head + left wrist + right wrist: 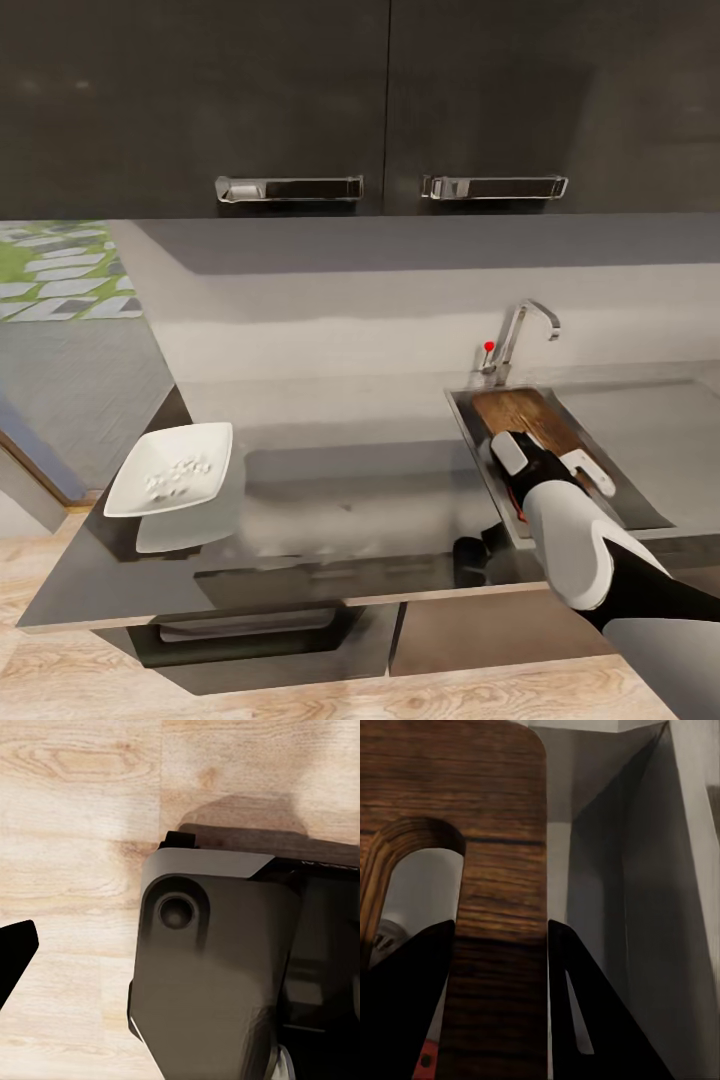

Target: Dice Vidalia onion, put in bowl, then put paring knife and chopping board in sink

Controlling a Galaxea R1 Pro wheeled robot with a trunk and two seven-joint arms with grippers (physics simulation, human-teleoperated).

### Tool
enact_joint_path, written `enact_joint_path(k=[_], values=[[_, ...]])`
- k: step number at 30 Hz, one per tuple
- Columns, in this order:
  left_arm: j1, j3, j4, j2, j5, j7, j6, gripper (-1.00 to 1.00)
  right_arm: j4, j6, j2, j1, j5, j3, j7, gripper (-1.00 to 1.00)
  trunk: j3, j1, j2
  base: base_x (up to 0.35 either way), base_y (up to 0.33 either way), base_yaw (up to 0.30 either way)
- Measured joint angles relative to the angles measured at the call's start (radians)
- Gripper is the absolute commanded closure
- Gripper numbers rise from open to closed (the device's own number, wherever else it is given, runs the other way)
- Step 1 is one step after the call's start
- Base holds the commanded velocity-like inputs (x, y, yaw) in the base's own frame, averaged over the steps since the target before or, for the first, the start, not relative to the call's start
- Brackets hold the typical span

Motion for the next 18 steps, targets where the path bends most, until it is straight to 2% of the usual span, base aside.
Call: enact_joint_path(k=[7, 18], values=[[0.000, 0.000, 0.000, 0.000, 0.000, 0.000, 0.000, -1.00, 0.043, -0.035, -0.004, 0.000, -0.001, -0.004, -0.001, 1.00, 0.000, 0.000, 0.000, 0.000, 0.000, 0.000], [0.000, 0.000, 0.000, 0.000, 0.000, 0.000, 0.000, -1.00, 0.054, -0.040, -0.005, 0.000, 0.002, -0.004, -0.013, 1.00, -0.002, 0.000, 0.000, 0.000, 0.000, 0.000]])
